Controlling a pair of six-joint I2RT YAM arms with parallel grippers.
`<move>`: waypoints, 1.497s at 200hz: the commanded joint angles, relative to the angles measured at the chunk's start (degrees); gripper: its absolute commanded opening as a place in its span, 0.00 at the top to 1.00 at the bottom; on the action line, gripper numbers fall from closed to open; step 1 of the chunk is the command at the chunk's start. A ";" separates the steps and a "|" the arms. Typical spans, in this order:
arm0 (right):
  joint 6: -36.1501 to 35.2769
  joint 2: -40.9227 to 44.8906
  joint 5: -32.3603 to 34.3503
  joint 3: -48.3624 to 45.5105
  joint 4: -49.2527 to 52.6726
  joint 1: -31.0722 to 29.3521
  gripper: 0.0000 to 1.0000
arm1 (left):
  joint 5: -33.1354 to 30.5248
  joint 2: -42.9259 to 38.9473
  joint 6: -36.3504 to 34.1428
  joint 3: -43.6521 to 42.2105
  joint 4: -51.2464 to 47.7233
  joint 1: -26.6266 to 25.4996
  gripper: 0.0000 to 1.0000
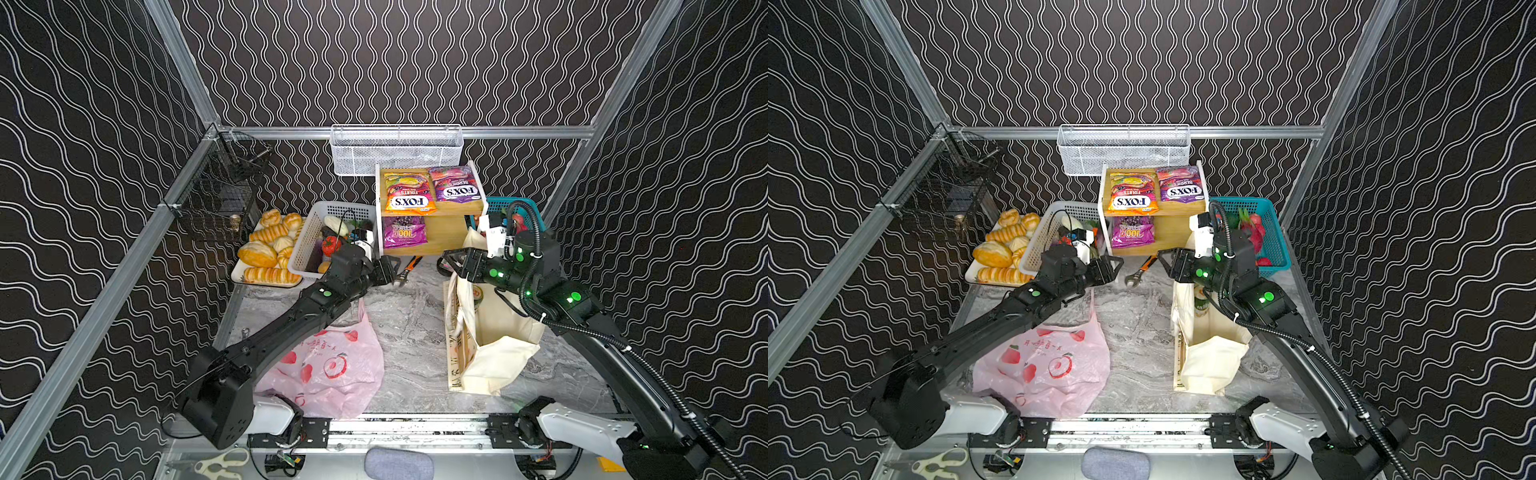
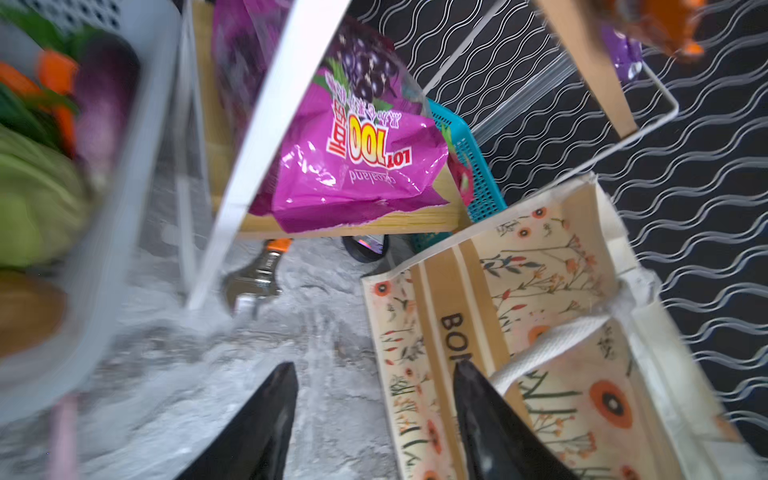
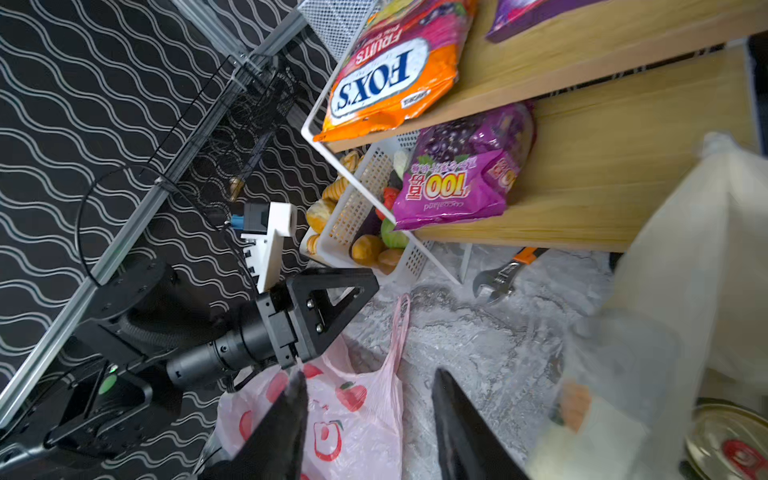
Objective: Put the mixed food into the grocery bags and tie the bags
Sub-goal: 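Release the tote handle with left gripper, reach to shelf while right grips tote rim, then grasp the purple '100' candy bag on the shelf with the left gripper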
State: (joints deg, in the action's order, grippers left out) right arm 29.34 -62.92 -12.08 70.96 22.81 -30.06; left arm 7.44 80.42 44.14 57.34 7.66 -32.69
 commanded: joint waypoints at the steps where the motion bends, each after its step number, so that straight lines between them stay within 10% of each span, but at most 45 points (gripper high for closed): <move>1: 0.90 2.31 5.00 -1.81 -3.03 -0.24 0.48 | 2.89 4.00 14.18 0.90 13.35 0.26 0.35; 42: 0.29 7.21 8.83 -4.38 -0.87 -0.26 0.46 | 0.25 11.86 27.59 1.20 23.84 -0.01 0.30; 163: -0.73 10.69 8.80 -8.71 0.71 -0.24 0.40 | -22.95 17.76 37.82 2.27 26.34 -4.75 0.31; 249: -0.54 10.89 9.60 -9.35 0.41 -0.26 0.39 | -20.71 16.74 41.36 0.74 28.21 -5.77 1.00; 299: -0.34 10.26 9.34 -9.57 -0.12 -0.26 0.38 | -16.59 15.44 44.76 -2.67 29.20 -6.56 1.00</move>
State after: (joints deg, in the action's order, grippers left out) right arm 29.04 -52.53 -3.09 61.36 23.57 -30.28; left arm -12.03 96.68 86.98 56.12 34.79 -38.65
